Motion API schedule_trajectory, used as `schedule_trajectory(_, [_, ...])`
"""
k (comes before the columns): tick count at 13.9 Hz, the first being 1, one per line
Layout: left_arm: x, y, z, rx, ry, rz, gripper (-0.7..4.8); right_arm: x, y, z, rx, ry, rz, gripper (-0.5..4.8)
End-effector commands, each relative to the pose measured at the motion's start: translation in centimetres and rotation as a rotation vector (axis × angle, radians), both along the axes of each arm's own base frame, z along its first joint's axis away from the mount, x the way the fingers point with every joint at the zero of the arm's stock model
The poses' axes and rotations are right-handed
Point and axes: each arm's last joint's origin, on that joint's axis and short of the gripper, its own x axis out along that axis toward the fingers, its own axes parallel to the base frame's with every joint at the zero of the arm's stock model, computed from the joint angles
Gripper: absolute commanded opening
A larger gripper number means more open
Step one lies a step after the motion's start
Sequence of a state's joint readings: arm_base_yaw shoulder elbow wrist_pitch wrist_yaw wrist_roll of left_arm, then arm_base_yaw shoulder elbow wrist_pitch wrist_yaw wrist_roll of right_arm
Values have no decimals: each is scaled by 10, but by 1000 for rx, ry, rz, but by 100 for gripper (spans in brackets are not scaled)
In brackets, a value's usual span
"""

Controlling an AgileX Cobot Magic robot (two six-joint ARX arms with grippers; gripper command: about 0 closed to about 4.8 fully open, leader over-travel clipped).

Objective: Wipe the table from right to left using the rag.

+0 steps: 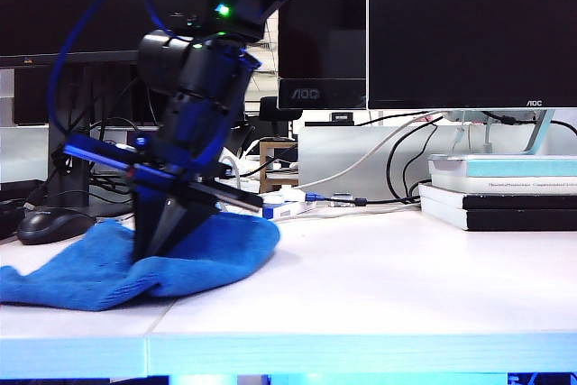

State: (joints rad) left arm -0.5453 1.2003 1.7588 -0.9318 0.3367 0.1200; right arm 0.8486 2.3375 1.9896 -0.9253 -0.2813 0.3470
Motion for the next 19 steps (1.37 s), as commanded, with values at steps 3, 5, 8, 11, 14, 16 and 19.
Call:
schedule_trajectory(3, [-2, 1, 1, 0, -2, -5, -5, -8, 16, -12, 6, -5, 33, -1])
schedule_trajectory(5, [-2, 1, -1, 10, 13, -5, -5, -13, 28, -11, 34, -16, 59, -1])
schedule_trajectory(8, [-3, 2, -1, 15, 22, -5, -5, -17, 39, -11, 48, -26, 79, -1])
schedule_trajectory(11, [-3, 2, -2, 21, 32, -4, -5, -20, 44, -14, 59, -26, 73, -1])
schedule_trajectory(14, [-7, 5, -12, 84, 128, 3, -5, -23, 47, -16, 64, -27, 81, -1])
schedule_trajectory(16, [-10, 9, -24, 205, 182, 58, -5, -23, 47, -16, 63, -27, 82, -1])
schedule_trajectory(19, [-3, 11, -49, 330, 287, 193, -5, -24, 47, -17, 55, -23, 89, -1])
